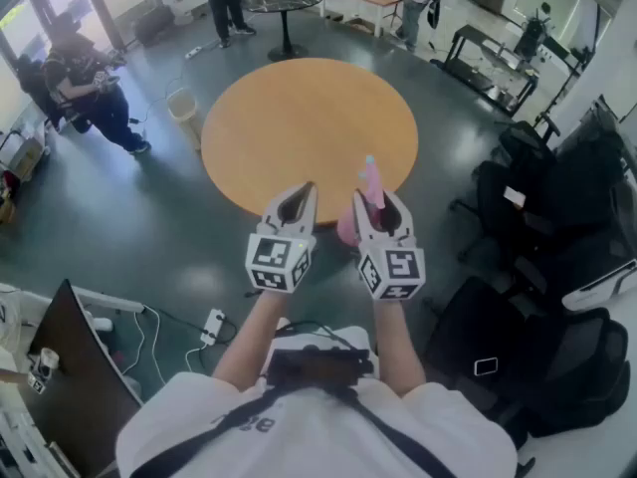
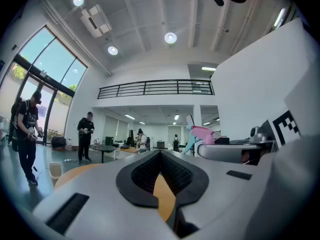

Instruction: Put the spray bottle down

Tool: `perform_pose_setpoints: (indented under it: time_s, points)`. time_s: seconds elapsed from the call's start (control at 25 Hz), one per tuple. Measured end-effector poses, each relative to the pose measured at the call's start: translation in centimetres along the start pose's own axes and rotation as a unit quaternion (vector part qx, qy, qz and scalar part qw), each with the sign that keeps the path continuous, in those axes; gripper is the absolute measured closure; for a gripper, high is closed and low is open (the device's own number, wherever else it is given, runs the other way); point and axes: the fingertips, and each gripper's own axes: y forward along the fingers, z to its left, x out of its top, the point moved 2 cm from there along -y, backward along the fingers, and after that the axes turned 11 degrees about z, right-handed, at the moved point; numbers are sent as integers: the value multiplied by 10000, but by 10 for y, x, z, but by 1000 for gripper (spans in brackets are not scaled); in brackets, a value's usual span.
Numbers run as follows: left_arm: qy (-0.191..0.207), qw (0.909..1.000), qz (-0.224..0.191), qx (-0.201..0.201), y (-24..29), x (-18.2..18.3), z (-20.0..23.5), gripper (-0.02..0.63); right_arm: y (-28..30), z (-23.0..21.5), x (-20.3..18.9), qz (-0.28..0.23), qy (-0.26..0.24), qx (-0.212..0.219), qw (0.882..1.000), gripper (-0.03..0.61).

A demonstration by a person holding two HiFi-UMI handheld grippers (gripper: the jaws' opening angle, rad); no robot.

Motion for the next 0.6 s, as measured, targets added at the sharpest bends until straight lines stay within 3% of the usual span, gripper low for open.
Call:
perform_pose_setpoints:
  time_s: [0.12,0.36,0.6]
  points:
    - [-250,9996,-115,14,-8,-1,-6,602,-6,-9,-2,-29,62,-21,10000,400]
    - [-277,9995,83,149,-10,-15,0,603,-9,-13,-8,-20,246,-62,9997,400]
    - [-153,9996,242,21,0,-24,5,603,5,-5,-8,-231,-221,-109,9994,400]
